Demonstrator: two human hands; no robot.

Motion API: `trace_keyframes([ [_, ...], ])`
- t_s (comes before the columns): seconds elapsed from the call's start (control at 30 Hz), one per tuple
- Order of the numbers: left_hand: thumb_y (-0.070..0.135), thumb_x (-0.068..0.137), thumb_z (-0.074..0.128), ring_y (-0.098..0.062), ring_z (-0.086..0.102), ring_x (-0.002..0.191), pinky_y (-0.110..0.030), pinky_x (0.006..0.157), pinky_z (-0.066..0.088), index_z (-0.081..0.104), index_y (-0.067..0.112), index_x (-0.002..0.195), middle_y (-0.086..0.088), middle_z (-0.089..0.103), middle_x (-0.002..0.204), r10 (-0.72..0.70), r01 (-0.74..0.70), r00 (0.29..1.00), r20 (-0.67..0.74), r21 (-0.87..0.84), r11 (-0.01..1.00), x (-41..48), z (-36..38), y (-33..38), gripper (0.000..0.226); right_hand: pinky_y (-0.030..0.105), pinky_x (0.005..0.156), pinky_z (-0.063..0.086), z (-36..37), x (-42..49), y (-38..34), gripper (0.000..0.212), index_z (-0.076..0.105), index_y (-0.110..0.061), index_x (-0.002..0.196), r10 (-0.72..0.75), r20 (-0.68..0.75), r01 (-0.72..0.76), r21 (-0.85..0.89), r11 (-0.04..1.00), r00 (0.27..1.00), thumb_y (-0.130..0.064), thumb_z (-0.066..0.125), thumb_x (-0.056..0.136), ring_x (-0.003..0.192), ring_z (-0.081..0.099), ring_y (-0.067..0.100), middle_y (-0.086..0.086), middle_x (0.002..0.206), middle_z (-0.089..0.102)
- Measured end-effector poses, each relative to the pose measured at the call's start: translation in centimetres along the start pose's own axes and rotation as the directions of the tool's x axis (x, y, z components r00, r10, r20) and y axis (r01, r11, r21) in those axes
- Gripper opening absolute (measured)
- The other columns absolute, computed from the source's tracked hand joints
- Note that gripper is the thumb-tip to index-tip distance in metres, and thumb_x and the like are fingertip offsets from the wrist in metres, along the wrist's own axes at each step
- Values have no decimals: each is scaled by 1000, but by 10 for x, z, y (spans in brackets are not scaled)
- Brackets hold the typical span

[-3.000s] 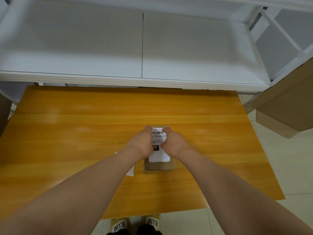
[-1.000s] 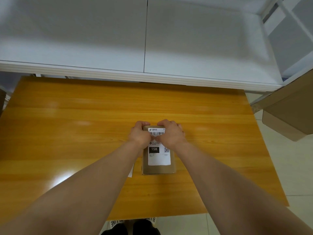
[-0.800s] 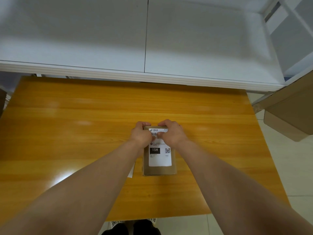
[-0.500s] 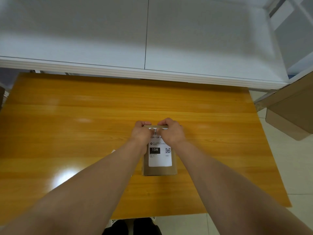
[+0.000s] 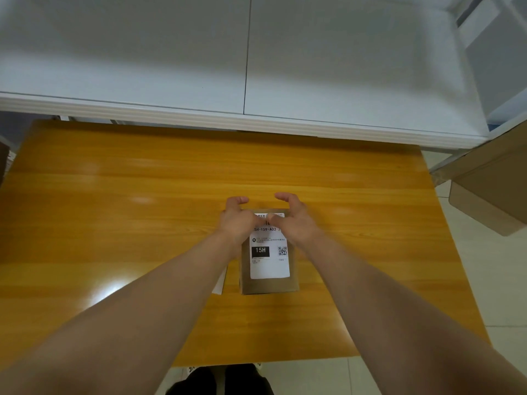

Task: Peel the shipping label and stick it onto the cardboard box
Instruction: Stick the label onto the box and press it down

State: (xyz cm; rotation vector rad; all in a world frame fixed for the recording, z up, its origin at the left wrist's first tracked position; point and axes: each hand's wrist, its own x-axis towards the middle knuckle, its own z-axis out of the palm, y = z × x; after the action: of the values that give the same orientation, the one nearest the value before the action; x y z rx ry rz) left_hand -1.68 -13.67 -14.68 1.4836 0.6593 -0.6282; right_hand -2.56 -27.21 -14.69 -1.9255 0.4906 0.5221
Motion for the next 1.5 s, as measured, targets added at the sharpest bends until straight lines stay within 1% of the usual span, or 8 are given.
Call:
trace_keyframes([
  [0.13,10,59,85,-34,44,125,-47,95,52,33,36,144,0,29,144,94,-134,988,126,357,925,1,-6,2,104,47,96,54,-11,-14,7,104,34,-45,142,44,141,-50,40,998,989,-24,87,55,123,55,31,2,144,46],
  [0.23,18,46,88,-34,40,129,-52,101,48,35,38,144,5,28,142,104,-201,972,211,513,834,0,-6,-2,113,43,98,52,-15,-22,8,102,32,-36,147,28,190,-30,7,1000,981,-8,82,62,122,54,28,6,142,49],
  [0.3,11,54,87,-33,40,128,-50,102,48,42,34,140,3,30,140,125,-220,971,203,562,798,0,-4,-6,100,35,84,55,-17,-24,8,92,34,-29,146,27,202,-39,57,998,979,7,75,72,105,62,23,10,129,58],
  [0.53,8,55,74,-35,45,121,-51,96,51,50,38,109,1,34,122,119,-146,989,90,445,884,-1,4,-10,67,24,63,50,-17,-26,6,61,47,-26,133,15,168,-38,130,991,986,1,70,84,81,63,10,-2,103,64],
  [1.0,17,87,60,-37,48,120,-50,98,49,53,37,104,-10,43,122,166,-109,982,-91,442,890,7,16,-13,27,43,78,59,-5,-20,10,32,60,-27,114,31,-7,-29,208,978,999,-4,64,92,87,68,26,13,110,69],
  [1.1,23,86,57,-33,45,121,-49,102,44,54,39,101,-8,46,124,152,-79,981,-122,464,882,4,19,-11,22,30,71,54,-5,-21,12,24,63,-22,115,20,-32,-12,242,970,999,-8,61,94,84,63,19,9,106,68],
  [1.27,29,78,55,-31,49,118,-49,102,44,57,36,85,-5,55,123,108,-27,980,-168,429,903,1,23,-8,10,39,81,54,0,-18,12,19,67,-18,105,65,-98,-36,277,960,993,-4,60,93,85,62,21,6,97,67],
  [1.5,41,67,55,-36,61,110,-53,94,52,64,37,76,-5,69,107,88,-41,986,-143,299,953,18,21,-21,14,25,60,48,4,-12,13,19,69,-20,94,103,-153,-50,315,948,983,-11,54,98,73,60,16,-2,81,67],
])
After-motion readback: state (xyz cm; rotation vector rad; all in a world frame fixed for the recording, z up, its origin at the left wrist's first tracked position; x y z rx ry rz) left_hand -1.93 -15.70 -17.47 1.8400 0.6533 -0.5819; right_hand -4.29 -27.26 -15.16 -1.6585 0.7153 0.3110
